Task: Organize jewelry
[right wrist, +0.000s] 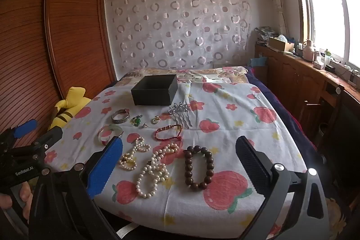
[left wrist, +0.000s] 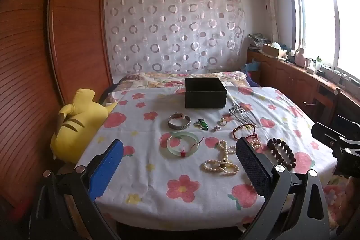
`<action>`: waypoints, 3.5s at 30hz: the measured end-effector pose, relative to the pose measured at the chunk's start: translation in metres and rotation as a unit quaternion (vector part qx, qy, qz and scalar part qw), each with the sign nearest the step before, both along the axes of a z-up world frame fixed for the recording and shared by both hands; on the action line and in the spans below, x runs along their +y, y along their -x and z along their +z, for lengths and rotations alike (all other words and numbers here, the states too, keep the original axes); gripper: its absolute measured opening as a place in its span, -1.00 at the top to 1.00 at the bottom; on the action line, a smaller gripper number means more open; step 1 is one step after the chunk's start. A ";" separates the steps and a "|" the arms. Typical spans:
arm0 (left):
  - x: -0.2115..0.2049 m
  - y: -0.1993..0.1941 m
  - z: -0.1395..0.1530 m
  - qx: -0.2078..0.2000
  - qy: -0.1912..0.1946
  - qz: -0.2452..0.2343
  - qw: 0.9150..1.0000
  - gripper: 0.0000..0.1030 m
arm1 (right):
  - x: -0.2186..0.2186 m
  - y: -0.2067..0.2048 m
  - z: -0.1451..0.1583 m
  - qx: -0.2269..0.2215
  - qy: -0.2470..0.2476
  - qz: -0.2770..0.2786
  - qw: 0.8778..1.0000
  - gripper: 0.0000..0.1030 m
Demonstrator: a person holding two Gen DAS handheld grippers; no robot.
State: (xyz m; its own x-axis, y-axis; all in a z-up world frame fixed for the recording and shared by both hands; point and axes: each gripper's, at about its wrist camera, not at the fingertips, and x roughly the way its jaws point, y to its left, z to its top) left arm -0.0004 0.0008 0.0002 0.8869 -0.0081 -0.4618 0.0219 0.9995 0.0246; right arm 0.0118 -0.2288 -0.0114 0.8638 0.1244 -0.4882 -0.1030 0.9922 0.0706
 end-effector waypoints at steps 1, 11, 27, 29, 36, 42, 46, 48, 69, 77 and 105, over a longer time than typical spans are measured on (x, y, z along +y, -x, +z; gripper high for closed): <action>0.000 0.000 0.000 -0.001 -0.004 0.000 1.000 -0.88 | 0.000 0.000 0.000 0.001 0.001 0.000 1.000 -0.96; -0.001 0.000 0.000 0.000 -0.006 0.000 1.000 -0.88 | 0.000 0.000 0.000 0.000 0.002 0.000 1.000 -0.96; -0.002 -0.001 0.000 0.000 -0.006 0.000 1.000 -0.88 | 0.000 0.000 0.000 0.000 0.000 0.000 1.000 -0.96; -0.002 -0.002 0.000 -0.001 -0.006 0.000 1.000 -0.88 | 0.001 0.000 0.000 0.000 0.001 0.001 1.000 -0.96; -0.002 0.000 0.000 -0.002 -0.004 0.000 1.000 -0.88 | 0.001 0.000 0.000 0.000 0.001 0.001 1.000 -0.96; -0.001 0.000 0.000 -0.004 -0.004 0.001 1.000 -0.88 | 0.001 0.000 0.001 -0.001 0.001 0.000 1.000 -0.96; -0.002 0.000 0.000 -0.003 -0.005 0.000 1.000 -0.88 | 0.001 0.000 0.001 -0.001 0.001 0.001 1.000 -0.96; -0.001 0.000 0.000 -0.005 -0.004 0.000 1.000 -0.88 | 0.001 0.000 0.001 -0.001 0.001 0.001 1.000 -0.96; -0.002 -0.002 0.000 -0.005 -0.002 0.001 1.000 -0.88 | 0.001 0.000 0.001 -0.002 0.000 0.001 1.000 -0.96; -0.001 0.001 0.000 -0.008 -0.002 0.001 1.000 -0.88 | 0.001 0.000 0.001 -0.002 0.000 0.001 1.000 -0.96; 0.013 -0.025 -0.022 0.036 0.012 -0.014 0.999 -0.88 | -0.011 -0.009 -0.020 0.018 0.034 0.039 0.999 -0.74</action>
State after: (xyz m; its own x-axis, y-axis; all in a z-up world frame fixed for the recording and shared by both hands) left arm 0.0249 0.0137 -0.0216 0.8506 -0.0439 -0.5239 0.0505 0.9987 -0.0016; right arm 0.0213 -0.2396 -0.0315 0.8345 0.1568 -0.5283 -0.1792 0.9838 0.0090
